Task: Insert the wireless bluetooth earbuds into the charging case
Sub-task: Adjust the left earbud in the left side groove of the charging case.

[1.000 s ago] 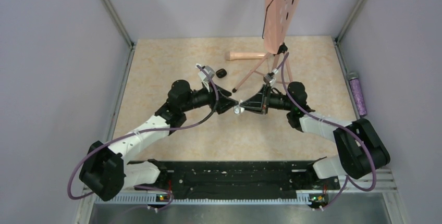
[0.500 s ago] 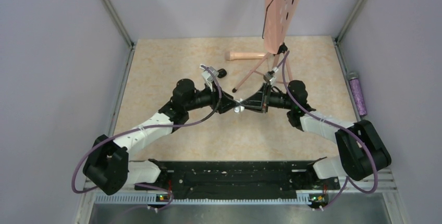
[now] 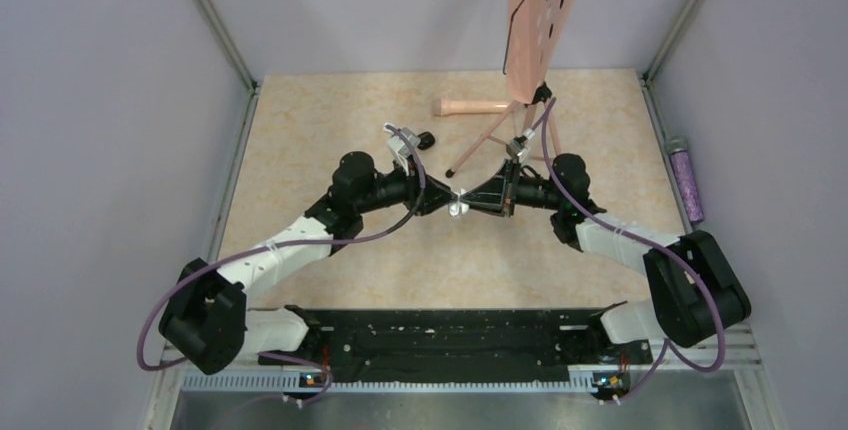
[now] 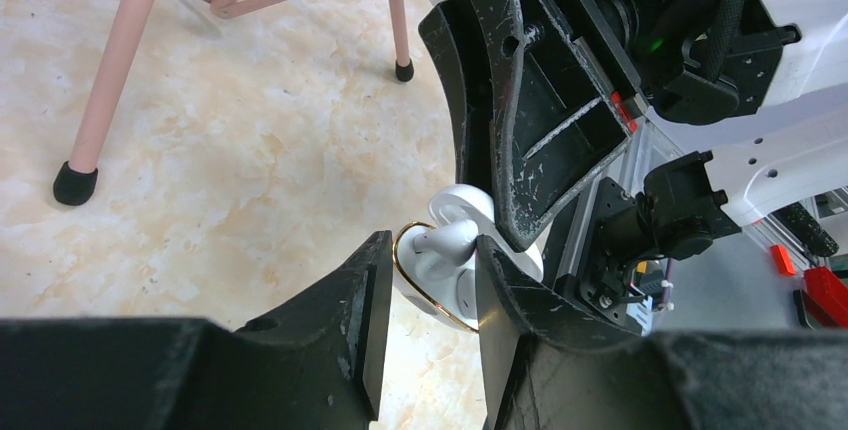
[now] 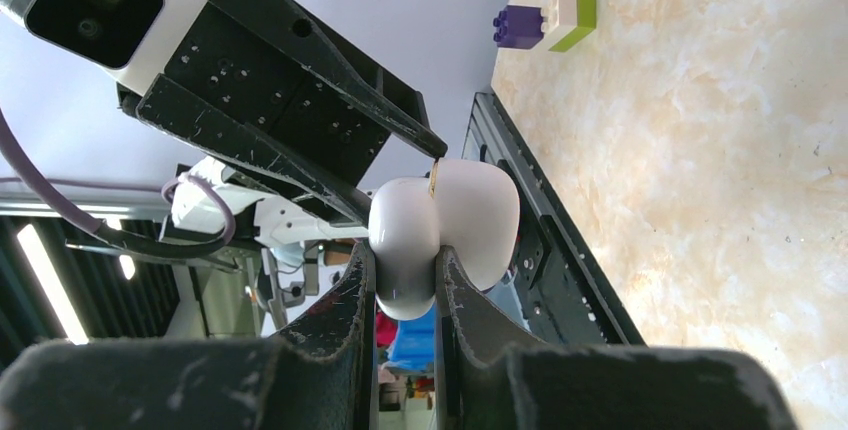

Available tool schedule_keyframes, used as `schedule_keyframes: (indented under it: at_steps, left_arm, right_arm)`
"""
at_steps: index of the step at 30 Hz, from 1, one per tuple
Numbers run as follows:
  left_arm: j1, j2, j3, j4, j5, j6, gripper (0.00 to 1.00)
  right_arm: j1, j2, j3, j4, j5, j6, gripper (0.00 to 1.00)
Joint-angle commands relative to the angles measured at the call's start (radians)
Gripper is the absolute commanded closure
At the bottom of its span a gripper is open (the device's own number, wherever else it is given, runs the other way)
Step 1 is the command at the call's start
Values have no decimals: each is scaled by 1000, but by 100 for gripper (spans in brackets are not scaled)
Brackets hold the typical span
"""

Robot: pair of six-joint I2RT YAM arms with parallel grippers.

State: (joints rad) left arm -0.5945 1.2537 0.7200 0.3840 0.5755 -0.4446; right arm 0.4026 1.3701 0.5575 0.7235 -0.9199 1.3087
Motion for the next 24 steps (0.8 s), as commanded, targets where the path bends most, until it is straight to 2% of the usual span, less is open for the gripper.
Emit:
schedule_keyframes:
  at_steps: [1,9,17,24]
  left_arm:
    - [0,-37,35,-10,-20,22,61]
    - [0,-70,29,-58,-31,47,63]
    - [0,-73,35,-65,-28,37,48]
    - [5,-118,46,-76,-115,0,48]
  right_arm:
    - [-8,-22,31,45,-8,-13,100]
    - [-8,-23,27,54,-4,-8,100]
    - [-8,-30,27,51,-3,-6,100]
    - [-8,-51,36,-11,2,-47,100]
